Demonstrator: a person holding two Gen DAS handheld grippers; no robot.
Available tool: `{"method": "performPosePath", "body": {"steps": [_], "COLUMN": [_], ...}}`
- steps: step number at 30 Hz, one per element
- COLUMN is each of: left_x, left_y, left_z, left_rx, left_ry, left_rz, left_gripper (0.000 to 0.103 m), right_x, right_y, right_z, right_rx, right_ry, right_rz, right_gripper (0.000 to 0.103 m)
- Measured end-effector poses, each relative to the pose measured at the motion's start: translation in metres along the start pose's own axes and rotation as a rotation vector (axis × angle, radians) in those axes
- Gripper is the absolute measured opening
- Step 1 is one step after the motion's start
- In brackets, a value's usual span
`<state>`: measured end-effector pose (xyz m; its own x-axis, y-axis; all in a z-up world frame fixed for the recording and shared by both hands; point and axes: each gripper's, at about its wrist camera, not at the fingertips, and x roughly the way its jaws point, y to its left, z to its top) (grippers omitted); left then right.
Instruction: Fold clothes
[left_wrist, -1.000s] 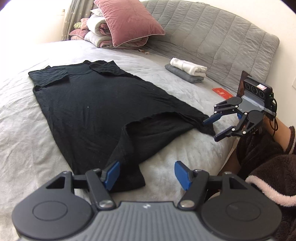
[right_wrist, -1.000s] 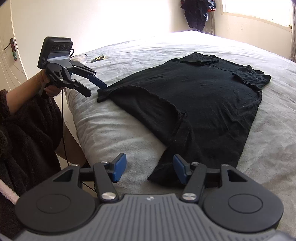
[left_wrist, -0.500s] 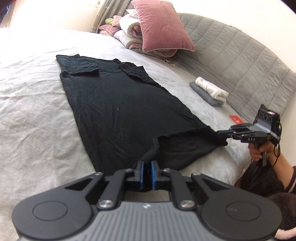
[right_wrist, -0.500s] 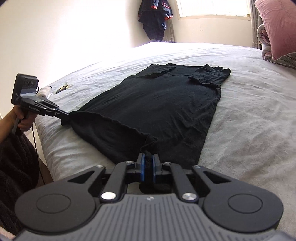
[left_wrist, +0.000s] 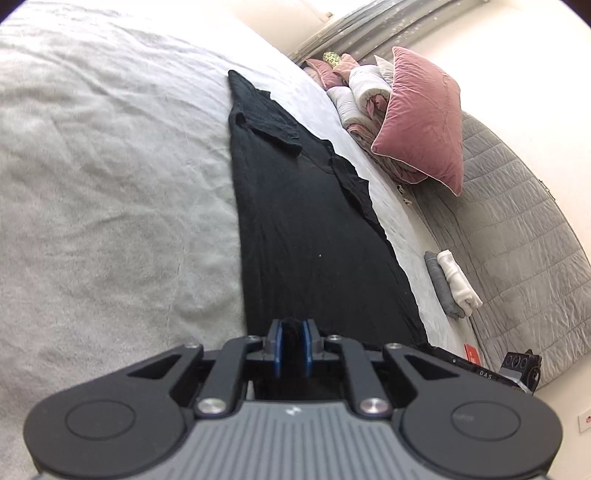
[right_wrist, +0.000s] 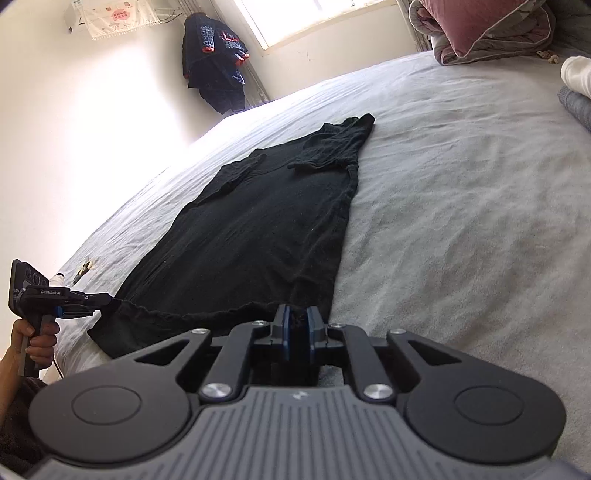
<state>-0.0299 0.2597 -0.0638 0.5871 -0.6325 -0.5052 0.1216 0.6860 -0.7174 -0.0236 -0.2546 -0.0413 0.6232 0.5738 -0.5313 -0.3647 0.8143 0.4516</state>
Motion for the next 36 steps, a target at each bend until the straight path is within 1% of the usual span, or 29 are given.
{"method": "performPosePath", "body": {"steps": [1, 2, 3, 4, 5, 6, 8, 9, 10, 11, 12, 13, 15, 17, 21, 25, 28, 30, 32, 33, 34, 35, 36], "left_x": [0.002, 0.0, -0.003, -0.005, -0.006, -0.006, -0.004, -0.003, -0.002, -0.001, 0.0, -0.003, -0.008, -0.013, -0.02, -0.027, -0.03, -0.026, -0.017, -0.013, -0.01, -0.007, -0.004], "left_y": [0.003, 0.004, 0.004, 0.002, -0.001, -0.003, -0.009, -0.012, -0.016, -0.019, -0.022, -0.024, -0.027, -0.031, -0.033, -0.034, -0.035, -0.032, -0.027, -0.024, -0.021, -0.019, -0.016], "left_z": [0.0, 0.0, -0.001, -0.002, -0.003, -0.004, -0.007, -0.008, -0.009, -0.009, -0.01, -0.011, -0.011, -0.012, -0.011, -0.009, -0.004, 0.0, 0.002, 0.003, 0.002, 0.002, 0.002], "left_rx": [-0.024, -0.027, -0.028, -0.011, 0.011, 0.033, 0.077, 0.101, 0.124, 0.148, 0.171, 0.185, 0.213, 0.241, 0.253, 0.245, 0.232, 0.217, 0.194, 0.18, 0.17, 0.159, 0.149], "left_ry": [0.009, 0.001, -0.007, -0.021, -0.029, -0.029, -0.035, -0.041, -0.047, -0.053, -0.06, -0.08, -0.121, -0.162, -0.252, -0.348, -0.386, -0.358, -0.299, -0.27, -0.253, -0.236, -0.219], "left_rz": [-0.009, -0.021, -0.033, -0.024, -0.006, 0.008, 0.045, 0.058, 0.071, 0.084, 0.096, 0.1, 0.106, 0.111, 0.078, 0.007, -0.03, 0.009, 0.045, 0.057, 0.066, 0.076, 0.085], "left_gripper": [0.02, 0.027, 0.03, 0.034, 0.035, 0.034, 0.03, 0.022, 0.006, 0.004, 0.004, 0.003, 0.003, 0.003, 0.003, 0.003, 0.003, 0.003, 0.004, 0.004, 0.005, 0.005, 0.006], "right_x": [0.002, 0.003, 0.001, -0.001, -0.003, -0.005, -0.005, -0.004, -0.003, -0.001, 0.001, 0.002, 0.003, 0.001, -0.008, -0.018, -0.022, -0.019, -0.013, -0.009, -0.007, -0.004, -0.003], "right_y": [-0.001, -0.001, -0.003, -0.004, -0.005, -0.005, -0.003, -0.001, 0.002, 0.006, 0.009, 0.011, 0.014, 0.017, 0.022, 0.026, 0.026, 0.022, 0.016, 0.013, 0.011, 0.01, 0.01], "right_z": [-0.001, -0.003, -0.003, -0.003, -0.004, -0.005, -0.007, -0.008, -0.009, -0.009, -0.009, -0.009, -0.009, -0.009, -0.006, -0.001, 0.006, 0.012, 0.014, 0.014, 0.014, 0.012, 0.011], "right_rx": [0.01, 0.021, 0.034, 0.046, 0.056, 0.063, 0.049, 0.029, 0.007, -0.02, -0.044, -0.058, -0.083, -0.102, -0.128, -0.141, -0.141, -0.121, -0.095, -0.073, -0.056, -0.044, -0.045], "right_ry": [0.01, 0.018, 0.016, 0.012, 0.004, -0.003, -0.007, -0.011, -0.016, -0.023, -0.03, -0.038, -0.06, -0.092, -0.166, -0.254, -0.312, -0.306, -0.264, -0.228, -0.201, -0.176, -0.159], "right_rz": [-0.001, 0.002, 0.015, 0.027, 0.033, 0.037, 0.028, 0.018, 0.005, -0.015, -0.033, -0.046, -0.067, -0.078, -0.087, -0.086, -0.089, -0.09, -0.082, -0.068, -0.061, -0.063, -0.07], "right_gripper": [0.019, 0.021, 0.028, 0.033, 0.038, 0.038, 0.038, 0.038, 0.036, 0.028, 0.018, 0.014, 0.011, 0.009, 0.009, 0.009, 0.009, 0.009, 0.009, 0.018, 0.02, 0.026, 0.041]}}
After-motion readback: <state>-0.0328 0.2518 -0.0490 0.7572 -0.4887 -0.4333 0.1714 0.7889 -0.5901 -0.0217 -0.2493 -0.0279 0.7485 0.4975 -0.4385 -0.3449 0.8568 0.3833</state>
